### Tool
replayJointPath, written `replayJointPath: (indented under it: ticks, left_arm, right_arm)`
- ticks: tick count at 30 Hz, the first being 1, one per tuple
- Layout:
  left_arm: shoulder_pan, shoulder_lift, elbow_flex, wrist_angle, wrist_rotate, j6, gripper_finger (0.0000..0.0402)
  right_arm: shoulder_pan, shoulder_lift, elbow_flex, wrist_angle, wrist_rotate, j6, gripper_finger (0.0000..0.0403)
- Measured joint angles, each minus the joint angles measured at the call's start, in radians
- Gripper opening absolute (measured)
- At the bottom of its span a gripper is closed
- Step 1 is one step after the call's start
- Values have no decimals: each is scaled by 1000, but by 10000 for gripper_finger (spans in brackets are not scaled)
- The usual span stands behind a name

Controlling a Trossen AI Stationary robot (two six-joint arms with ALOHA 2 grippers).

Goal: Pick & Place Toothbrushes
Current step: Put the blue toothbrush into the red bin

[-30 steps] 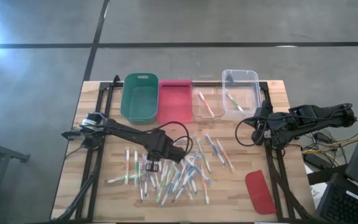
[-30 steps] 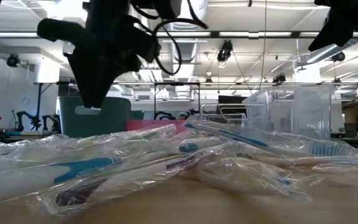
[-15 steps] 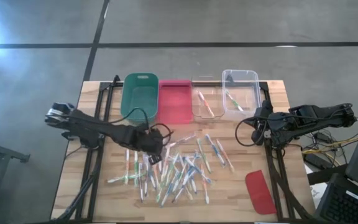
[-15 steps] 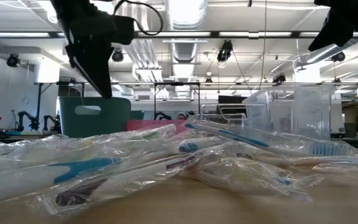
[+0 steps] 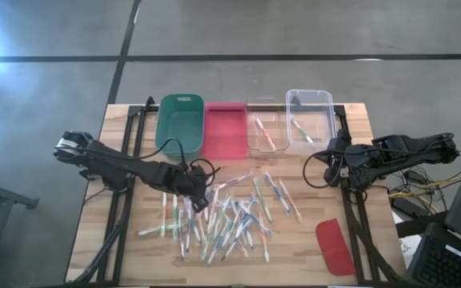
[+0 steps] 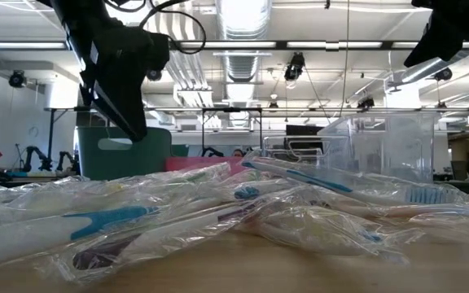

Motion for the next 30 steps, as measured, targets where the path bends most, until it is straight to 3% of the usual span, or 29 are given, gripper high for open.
replayJointPath:
  ticks: [4, 6, 15, 18, 22, 30]
  left_arm:
    - [0, 1, 0, 25, 20, 26, 179]
    - [1, 2, 0, 32, 46, 159, 182]
    - [0, 2, 0, 65, 59, 1304, 182]
    - [-1, 3, 0, 63, 59, 1576, 179]
    - [-1, 4, -2, 66, 59, 1717, 173]
    - [0, 78, -2, 66, 59, 1730, 154]
  right_arm:
    - [0, 0, 0, 0, 0, 0, 8]
    - [0, 0, 0, 0, 0, 0, 8]
    - [0, 0, 0, 0, 0, 0, 8]
    - [0, 0, 0, 0, 0, 0, 8]
    - [0, 0, 0, 0, 0, 0, 8]
    - [0, 0, 0, 0, 0, 0, 8]
